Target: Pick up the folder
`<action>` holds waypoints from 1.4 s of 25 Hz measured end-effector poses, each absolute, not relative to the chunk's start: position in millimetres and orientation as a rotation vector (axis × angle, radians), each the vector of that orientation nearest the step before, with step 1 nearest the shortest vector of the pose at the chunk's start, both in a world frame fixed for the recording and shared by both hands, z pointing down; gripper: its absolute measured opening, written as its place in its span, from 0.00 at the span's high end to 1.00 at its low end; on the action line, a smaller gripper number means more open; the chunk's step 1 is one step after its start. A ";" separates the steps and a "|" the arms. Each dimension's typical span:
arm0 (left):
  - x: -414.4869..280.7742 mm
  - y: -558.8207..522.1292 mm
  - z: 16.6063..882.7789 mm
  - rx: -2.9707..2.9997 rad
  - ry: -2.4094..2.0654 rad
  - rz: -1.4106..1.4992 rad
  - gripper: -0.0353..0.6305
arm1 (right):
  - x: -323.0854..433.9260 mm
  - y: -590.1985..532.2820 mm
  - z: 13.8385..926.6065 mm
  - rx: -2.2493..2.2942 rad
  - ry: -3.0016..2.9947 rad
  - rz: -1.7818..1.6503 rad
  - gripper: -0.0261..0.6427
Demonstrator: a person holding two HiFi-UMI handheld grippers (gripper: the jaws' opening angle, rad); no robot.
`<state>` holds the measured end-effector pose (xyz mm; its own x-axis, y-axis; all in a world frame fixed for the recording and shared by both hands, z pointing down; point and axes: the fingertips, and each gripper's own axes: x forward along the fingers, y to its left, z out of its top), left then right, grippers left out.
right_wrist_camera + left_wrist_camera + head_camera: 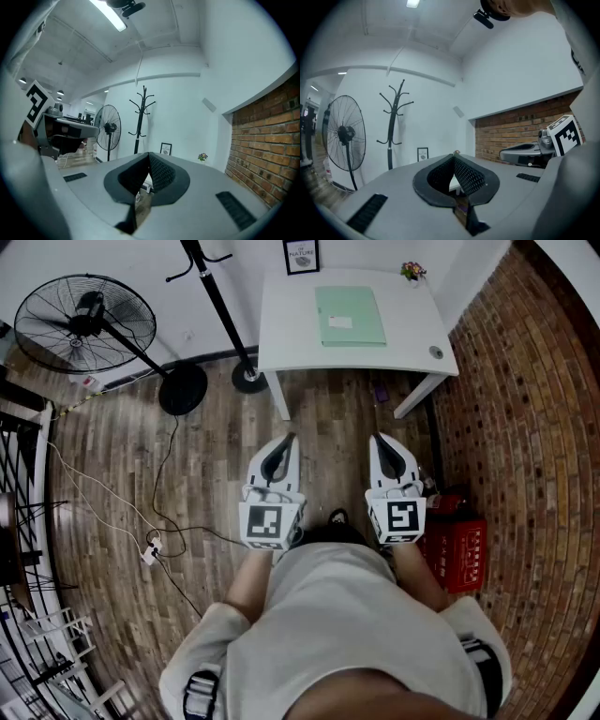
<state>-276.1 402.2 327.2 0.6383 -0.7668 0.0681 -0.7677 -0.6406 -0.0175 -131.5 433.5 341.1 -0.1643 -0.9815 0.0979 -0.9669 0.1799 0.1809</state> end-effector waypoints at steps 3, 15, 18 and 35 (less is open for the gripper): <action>-276.5 399.7 327.9 2.852 -1.321 0.101 0.92 | -136.0 428.2 338.5 1.907 -2.271 -0.142 0.96; -305.4 413.2 354.9 2.853 -1.198 0.134 0.91 | -177.2 440.4 341.8 1.932 -2.231 -0.152 0.96; -305.8 415.9 360.6 2.861 -1.178 0.129 0.91 | -183.1 441.9 345.2 1.927 -2.225 -0.165 0.95; -279.9 349.7 364.2 2.852 -1.180 0.197 0.87 | -159.0 377.0 355.6 1.905 -2.271 -0.102 0.88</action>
<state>-279.9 349.7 364.2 0.7011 -0.7000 0.1360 -0.7063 -0.7079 -0.0032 -159.0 377.0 355.6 -0.1656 -0.9821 0.0901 -0.9701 0.1786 0.1644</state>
